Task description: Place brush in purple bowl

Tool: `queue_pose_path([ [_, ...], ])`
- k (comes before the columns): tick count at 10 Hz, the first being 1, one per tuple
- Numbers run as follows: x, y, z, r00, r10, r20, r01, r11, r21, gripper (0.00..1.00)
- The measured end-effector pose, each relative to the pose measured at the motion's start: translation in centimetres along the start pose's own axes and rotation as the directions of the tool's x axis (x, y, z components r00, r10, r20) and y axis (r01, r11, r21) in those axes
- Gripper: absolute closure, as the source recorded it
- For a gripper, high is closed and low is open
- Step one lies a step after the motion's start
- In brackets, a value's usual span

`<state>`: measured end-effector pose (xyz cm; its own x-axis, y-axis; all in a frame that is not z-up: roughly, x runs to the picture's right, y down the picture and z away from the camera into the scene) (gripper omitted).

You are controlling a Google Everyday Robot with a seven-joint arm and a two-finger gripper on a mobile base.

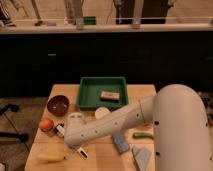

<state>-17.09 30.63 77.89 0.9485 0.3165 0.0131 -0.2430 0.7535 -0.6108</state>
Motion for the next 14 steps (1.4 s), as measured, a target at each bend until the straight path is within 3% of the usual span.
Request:
queue_pose_path([
  [2, 0.3, -0.1, -0.1, 1.0, -0.004, -0.002, 0.004, 1.0, 0.006, 0.94],
  [10, 1.2, -0.9, -1.7, 1.0, 0.019, 0.012, -0.019, 0.999, 0.042, 0.94],
  [14, 2.4, -1.9, -4.5, 0.998, 0.045, 0.05, -0.049, 0.996, 0.081, 0.94],
])
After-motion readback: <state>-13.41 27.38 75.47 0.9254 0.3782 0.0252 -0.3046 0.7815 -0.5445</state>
